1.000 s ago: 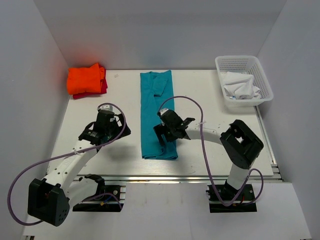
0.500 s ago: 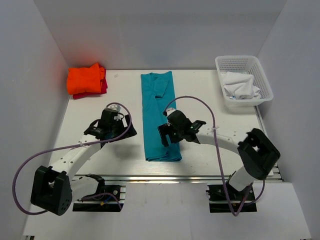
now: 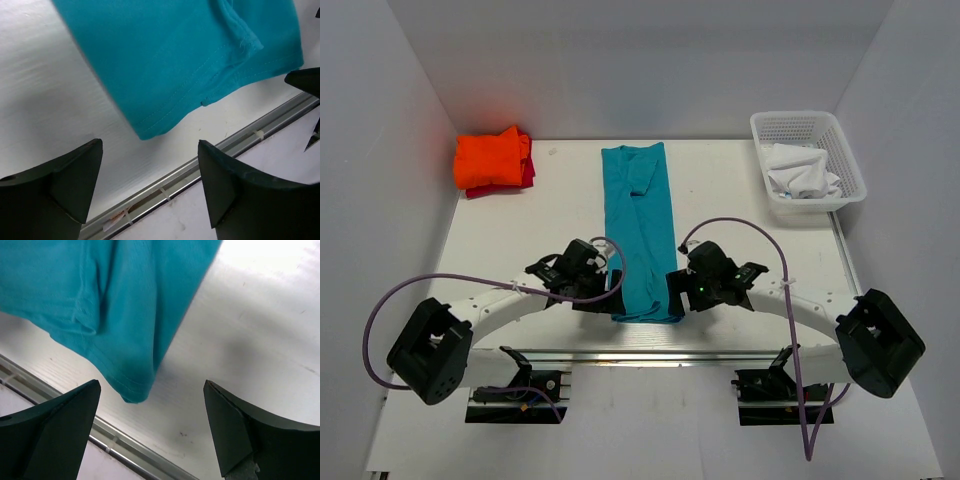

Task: Fold and stack the t-shirts
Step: Grab the bottom of the folded rectangular tshirt with both arms

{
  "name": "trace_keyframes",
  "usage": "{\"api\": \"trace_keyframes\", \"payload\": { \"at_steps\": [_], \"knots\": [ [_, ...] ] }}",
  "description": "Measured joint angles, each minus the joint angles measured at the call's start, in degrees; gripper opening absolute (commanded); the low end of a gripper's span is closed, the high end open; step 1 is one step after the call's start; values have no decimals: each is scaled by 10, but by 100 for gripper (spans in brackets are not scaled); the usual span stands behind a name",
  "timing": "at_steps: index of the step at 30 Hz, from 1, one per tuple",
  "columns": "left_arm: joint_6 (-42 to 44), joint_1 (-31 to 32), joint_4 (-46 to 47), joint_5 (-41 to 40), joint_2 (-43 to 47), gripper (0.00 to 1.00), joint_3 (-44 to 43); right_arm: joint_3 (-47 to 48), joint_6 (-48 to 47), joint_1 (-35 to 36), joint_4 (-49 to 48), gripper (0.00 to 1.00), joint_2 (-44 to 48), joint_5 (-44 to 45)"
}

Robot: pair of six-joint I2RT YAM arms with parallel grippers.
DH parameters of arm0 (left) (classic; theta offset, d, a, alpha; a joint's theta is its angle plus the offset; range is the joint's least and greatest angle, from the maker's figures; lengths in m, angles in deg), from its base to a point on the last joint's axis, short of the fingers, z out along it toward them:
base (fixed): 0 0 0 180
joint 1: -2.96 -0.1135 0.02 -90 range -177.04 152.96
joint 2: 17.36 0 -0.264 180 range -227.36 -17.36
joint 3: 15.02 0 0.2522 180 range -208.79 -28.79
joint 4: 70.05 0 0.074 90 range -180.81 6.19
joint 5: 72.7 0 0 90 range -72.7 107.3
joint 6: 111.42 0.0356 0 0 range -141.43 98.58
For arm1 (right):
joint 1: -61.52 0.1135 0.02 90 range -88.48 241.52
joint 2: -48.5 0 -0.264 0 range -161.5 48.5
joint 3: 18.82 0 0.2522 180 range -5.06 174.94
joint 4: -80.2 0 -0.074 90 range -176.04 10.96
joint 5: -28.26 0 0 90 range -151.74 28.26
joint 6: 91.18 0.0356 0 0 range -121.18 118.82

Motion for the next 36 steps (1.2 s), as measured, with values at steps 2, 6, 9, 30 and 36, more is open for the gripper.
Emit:
{"api": "trace_keyframes", "payload": {
  "at_steps": [2, 6, 9, 30, 36],
  "knots": [
    [0, 14, 2, -1, -13, 76, 0, -7, 4, -3, 2, 82, -5, -13],
    [0, 35, 3, -14, -42, 65, 0, -8, 6, -4, -4, 74, -20, -29],
    [-2, 47, 4, -31, -58, 60, -4, -12, 8, -6, -12, 70, -24, -40],
    [19, 69, 15, -105, -49, 0, -41, -3, -3, -8, -57, 0, -63, -66],
    [20, 68, 7, -143, -37, 0, -107, 73, 5, -11, -42, 0, -63, -4]
  ]
}}
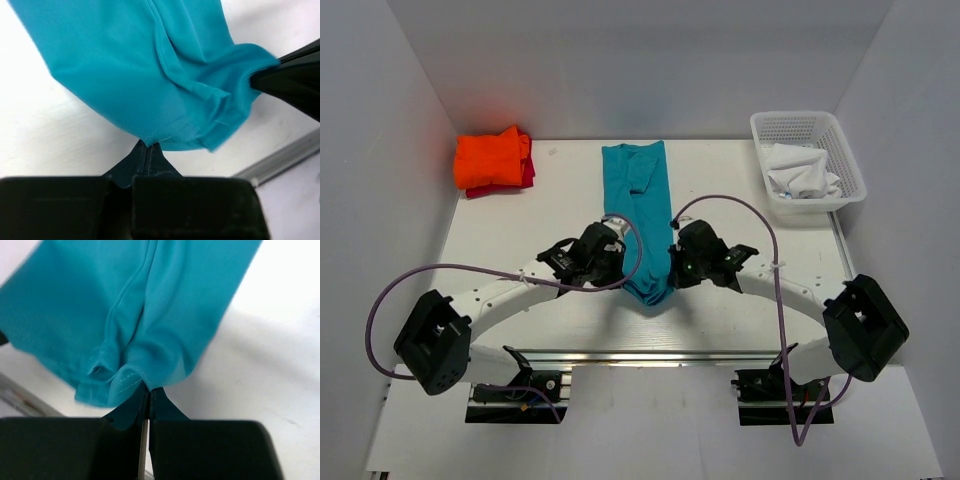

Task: Fold and stack the t-shirts
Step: Grab the bottom of the folded rectangular tshirt with both arms, then fold the folded rectangular tshirt in 1/3 of the way

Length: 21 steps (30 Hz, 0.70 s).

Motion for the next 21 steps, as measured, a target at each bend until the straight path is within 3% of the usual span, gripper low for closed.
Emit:
{"api": "trace_keyframes", "payload": {
  "at_steps": [12, 21],
  "knots": [
    [-56, -11, -76, -221, -47, 0, -129, 155, 14, -37, 54, 0, -69, 119],
    [-53, -53, -94, -302, -165, 0, -251, 282, 1, -68, 67, 0, -148, 153]
  ]
}}
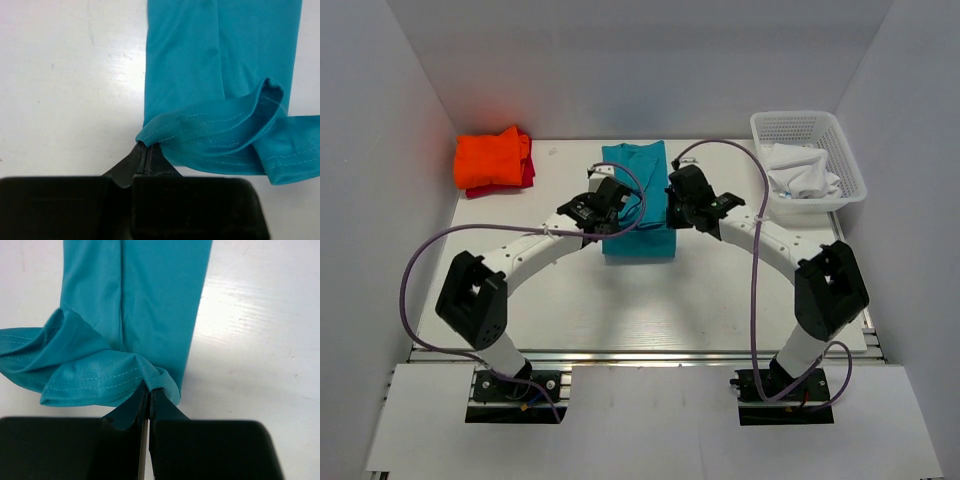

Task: Fold and stack the t-shirts
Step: Fold the folded rectangular tshirt in 1/3 of the way

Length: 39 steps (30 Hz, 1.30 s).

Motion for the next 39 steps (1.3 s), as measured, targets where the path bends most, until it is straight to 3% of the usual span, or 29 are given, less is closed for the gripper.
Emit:
{"api": "trace_keyframes", "payload": {
  "at_steps": [15, 31, 34, 35, 37, 38, 39],
  "knots": [
    [79, -77, 31, 50, -158, 0, -158, 175, -28, -52, 16, 0, -154, -2],
    [104, -132, 68, 124, -255, 1, -215, 250, -63, -95, -18, 1, -281, -68],
    [109, -139, 74, 133, -286, 37, -235, 263, -70, -101, -40, 33, -310, -82],
    [110, -143, 76, 136, -297, 68, -242, 269, -76, -103, -46, 62, -320, -86],
    [112, -150, 73, 138, -310, 90, -254, 280, -85, -108, -57, 90, -334, -97],
    [111, -154, 71, 137, -316, 100, -262, 287, -93, -108, -58, 90, -339, -104],
    [111, -158, 71, 135, -318, 100, -267, 293, -101, -110, -62, 90, -341, -113]
  ]
}}
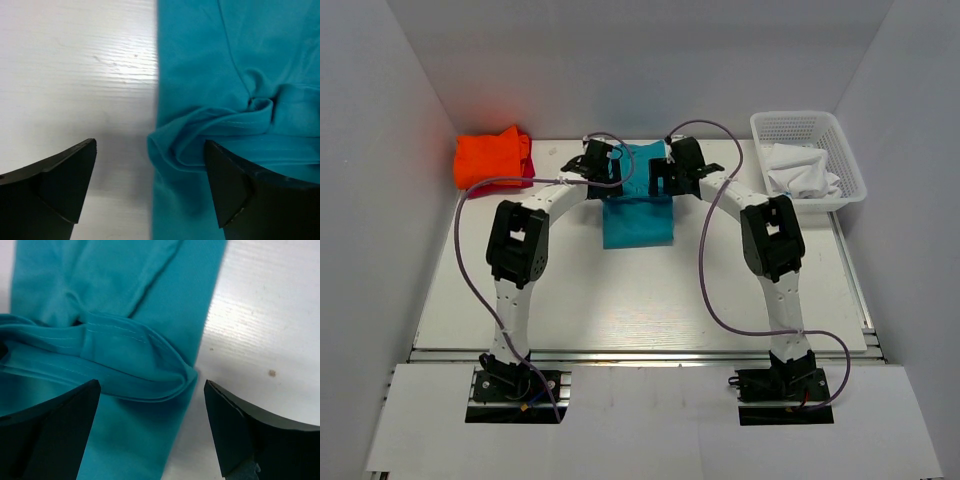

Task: Fold and stack the t-shirts
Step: Fold the folded rectangular tshirt in 1/3 of the way

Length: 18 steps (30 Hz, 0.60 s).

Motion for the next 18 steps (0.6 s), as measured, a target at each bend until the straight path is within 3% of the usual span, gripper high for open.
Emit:
{"api": "trace_keyframes", "payload": {
  "at_steps": [6, 12, 18],
  "knots": [
    [-3, -17, -8, -17, 26, 100, 3, -12, -14, -3, -34, 90, 27, -66],
    [-14, -18, -17, -17, 138, 100, 104, -104, -18, 3, -59, 90, 113, -171],
    [-42, -18, -17, -21, 289, 100, 237, -124, -26, 30, -76, 90, 128, -252]
  ]
}}
